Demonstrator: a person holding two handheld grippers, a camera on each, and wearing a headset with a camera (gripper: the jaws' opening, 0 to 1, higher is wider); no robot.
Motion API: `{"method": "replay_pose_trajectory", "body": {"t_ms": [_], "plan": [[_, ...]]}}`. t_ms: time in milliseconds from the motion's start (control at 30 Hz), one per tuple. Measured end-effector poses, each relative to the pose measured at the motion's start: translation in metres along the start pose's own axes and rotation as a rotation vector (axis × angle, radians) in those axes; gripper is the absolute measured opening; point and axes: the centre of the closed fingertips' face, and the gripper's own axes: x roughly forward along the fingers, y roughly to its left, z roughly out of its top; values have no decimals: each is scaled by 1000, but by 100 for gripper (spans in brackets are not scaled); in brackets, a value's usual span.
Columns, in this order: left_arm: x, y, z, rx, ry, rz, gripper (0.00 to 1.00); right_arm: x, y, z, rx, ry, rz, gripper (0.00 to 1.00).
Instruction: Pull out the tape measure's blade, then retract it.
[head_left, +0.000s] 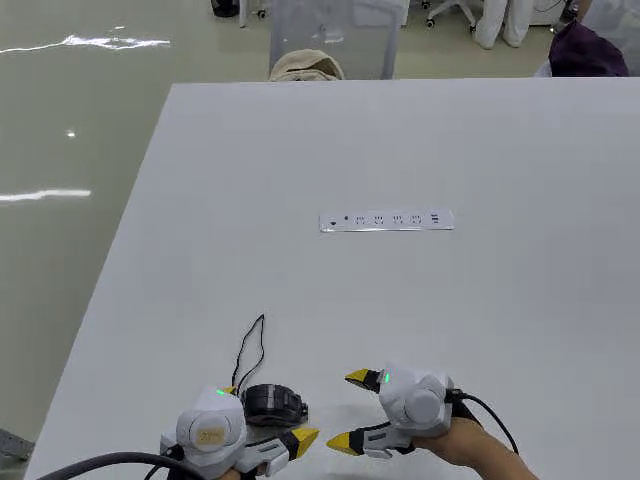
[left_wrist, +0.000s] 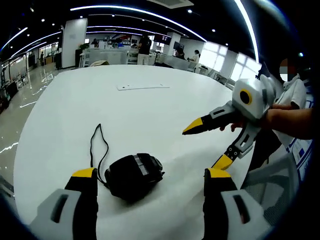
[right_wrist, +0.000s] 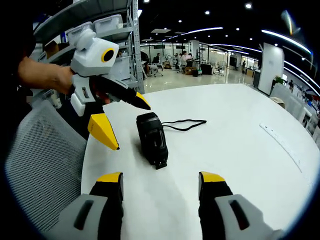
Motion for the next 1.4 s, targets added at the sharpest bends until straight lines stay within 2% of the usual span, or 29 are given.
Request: {"method": "replay_pose_trajectory", "body": {"t_ms": [200,467,567,733,867,1067,1233,1400], "plan": [[-11,5,-2,26,5,-15,87,-18,0,1,29,-20,-44,66],[-21,1,-6,93,17,-64,92,-42,0,-2,71,-49,-104,74],[-24,3,-8,116,21,-73,92,-50,3,-3,77,-52,-111,78],[-30,4,-7,168,6,-73,94,-65,1,-4,95,-71,-139,83],[-32,7,-9,171,-8,-88,95,-77,1,-5,108,-82,-151,86],[-40,5,-12,202,-24,-109,97,-96,0,-15,135,-98,-172,89],[-43,7,-14,211,-20,-115,99,-108,4,-24,151,-92,-172,90],[-46,7,-15,220,-12,-120,99,-117,0,-33,164,-92,-183,91]]}}
